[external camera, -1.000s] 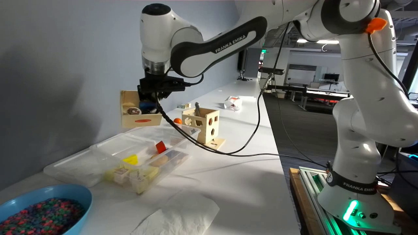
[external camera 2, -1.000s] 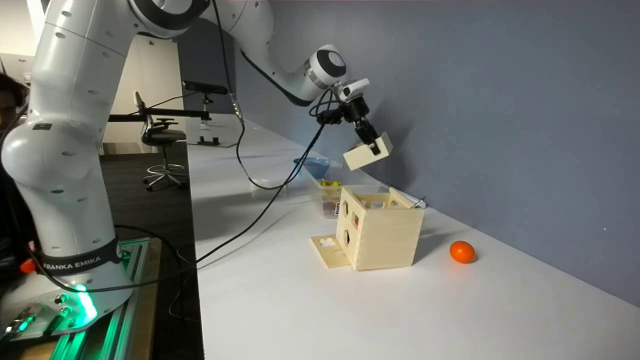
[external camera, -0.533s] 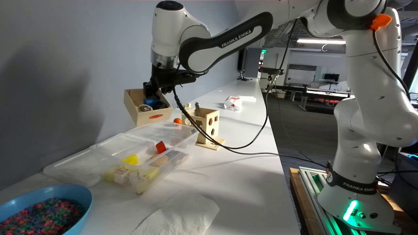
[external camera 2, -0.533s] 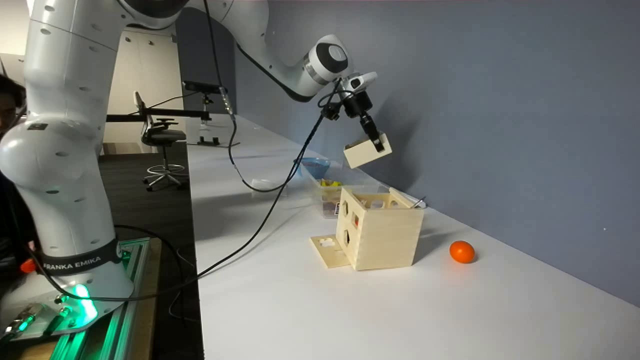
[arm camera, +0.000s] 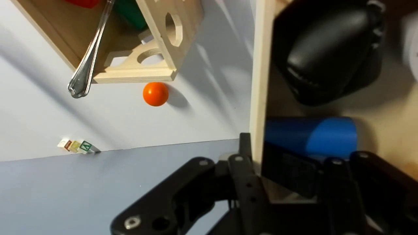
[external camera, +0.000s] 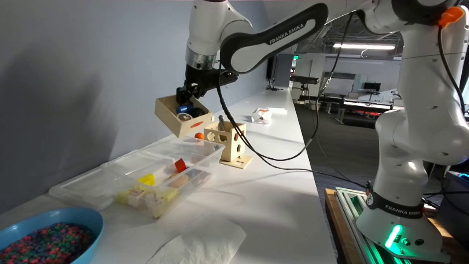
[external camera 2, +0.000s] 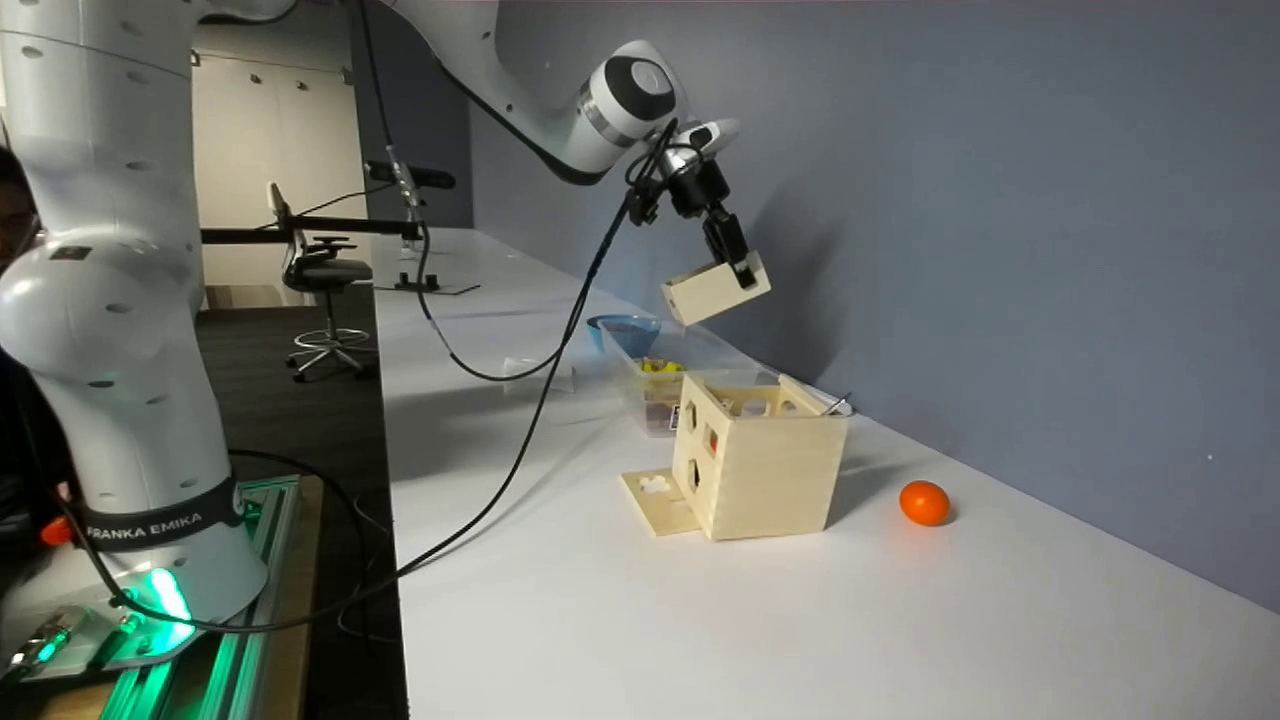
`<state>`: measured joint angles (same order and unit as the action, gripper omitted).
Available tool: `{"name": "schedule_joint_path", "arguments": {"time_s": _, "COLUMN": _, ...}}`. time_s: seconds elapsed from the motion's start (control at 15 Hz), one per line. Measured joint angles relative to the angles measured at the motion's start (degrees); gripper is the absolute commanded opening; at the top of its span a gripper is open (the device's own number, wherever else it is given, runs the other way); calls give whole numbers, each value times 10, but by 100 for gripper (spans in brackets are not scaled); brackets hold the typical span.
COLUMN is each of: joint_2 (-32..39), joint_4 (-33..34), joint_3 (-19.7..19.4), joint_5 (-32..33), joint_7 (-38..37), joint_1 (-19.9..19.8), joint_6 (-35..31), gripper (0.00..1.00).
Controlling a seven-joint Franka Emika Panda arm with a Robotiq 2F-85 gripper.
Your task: Put the box inside the basket
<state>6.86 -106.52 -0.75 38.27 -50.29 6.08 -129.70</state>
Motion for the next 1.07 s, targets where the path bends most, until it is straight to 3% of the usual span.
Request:
{"name": "schedule_joint_path", "arguments": {"time_s": 0.2, "joint_2": -11, "joint_4": -14, "joint_3": 0, "joint_5": 1, "joint_7": 2, "joint_1": 0, "joint_6": 0, "gripper": 10}}
{"name": "schedule_joint_path", "arguments": {"time_s": 0.27, "joint_2": -11, "joint_4": -14, "joint_3": 0, "joint_5": 2, "joint_7": 2, "joint_1": 0, "joint_6": 0, "gripper": 2}}
{"name": "schedule_joint_path", "arguments": {"time_s": 0.6, "joint_2": -11, "joint_4": -15, "joint_3": 3, "joint_5": 14, "joint_7": 6, "joint_1": 0, "joint_6": 0, "gripper": 2}}
{"name": "schedule_joint_path", "arguments": {"time_s": 1.07, "joint_2": -62, "joint_4": -65, "joint_3": 13, "joint_5": 46, "joint_7": 87, "joint_1": 0, "joint_6": 0, "gripper": 2}}
